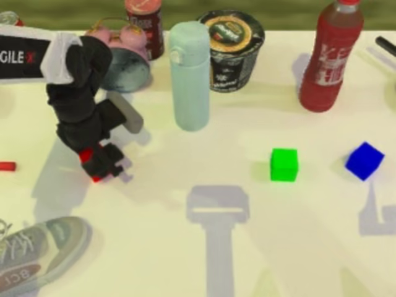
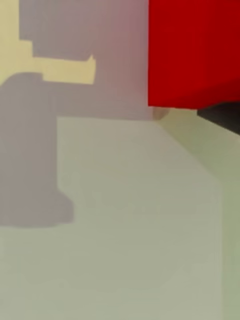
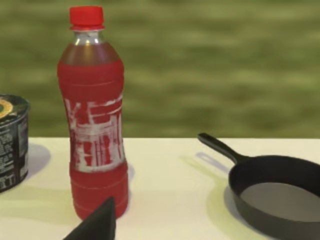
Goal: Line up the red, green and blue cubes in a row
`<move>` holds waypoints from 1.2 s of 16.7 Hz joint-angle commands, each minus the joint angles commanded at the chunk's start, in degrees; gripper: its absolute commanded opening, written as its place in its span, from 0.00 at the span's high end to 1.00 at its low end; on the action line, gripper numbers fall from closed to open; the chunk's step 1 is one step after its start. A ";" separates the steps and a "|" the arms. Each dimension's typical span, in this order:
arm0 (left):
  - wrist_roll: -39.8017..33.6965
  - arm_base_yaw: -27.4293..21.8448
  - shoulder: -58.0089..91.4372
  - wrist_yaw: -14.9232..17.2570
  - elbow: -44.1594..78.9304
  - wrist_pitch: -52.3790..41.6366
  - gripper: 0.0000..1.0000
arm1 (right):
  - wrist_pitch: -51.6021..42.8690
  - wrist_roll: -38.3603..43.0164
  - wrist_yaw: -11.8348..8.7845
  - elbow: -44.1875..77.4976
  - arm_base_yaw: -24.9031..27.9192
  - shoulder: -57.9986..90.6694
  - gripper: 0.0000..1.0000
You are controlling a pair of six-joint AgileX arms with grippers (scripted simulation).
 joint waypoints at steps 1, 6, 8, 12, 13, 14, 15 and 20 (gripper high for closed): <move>0.02 0.09 -0.58 0.04 0.94 -1.38 1.00 | 0.00 0.00 0.00 0.00 0.00 0.00 0.00; -0.28 1.04 -4.70 -0.07 6.24 -11.57 1.00 | 0.00 0.00 0.00 0.00 0.00 0.00 0.00; -0.31 1.13 -5.49 -0.09 6.88 -12.58 1.00 | 0.00 0.00 0.00 0.00 0.00 0.00 0.00; -0.06 0.67 -5.34 -0.10 6.69 -12.41 1.00 | 0.00 0.00 0.00 0.00 0.00 0.00 0.00; 0.61 -0.06 -5.68 -0.09 6.41 -12.41 1.00 | 0.00 0.00 0.00 0.00 0.00 0.00 0.00; 1.68 -1.27 -6.29 -0.06 5.91 -12.41 1.00 | 0.00 0.00 0.00 0.00 0.00 0.00 0.00; 3.04 -2.83 -7.09 -0.02 5.25 -12.41 1.00 | 0.00 0.00 0.00 0.00 0.00 0.00 0.00; 12.05 -13.05 -12.15 0.06 0.35 -12.76 1.00 | 0.00 0.00 0.00 0.00 0.00 0.00 0.00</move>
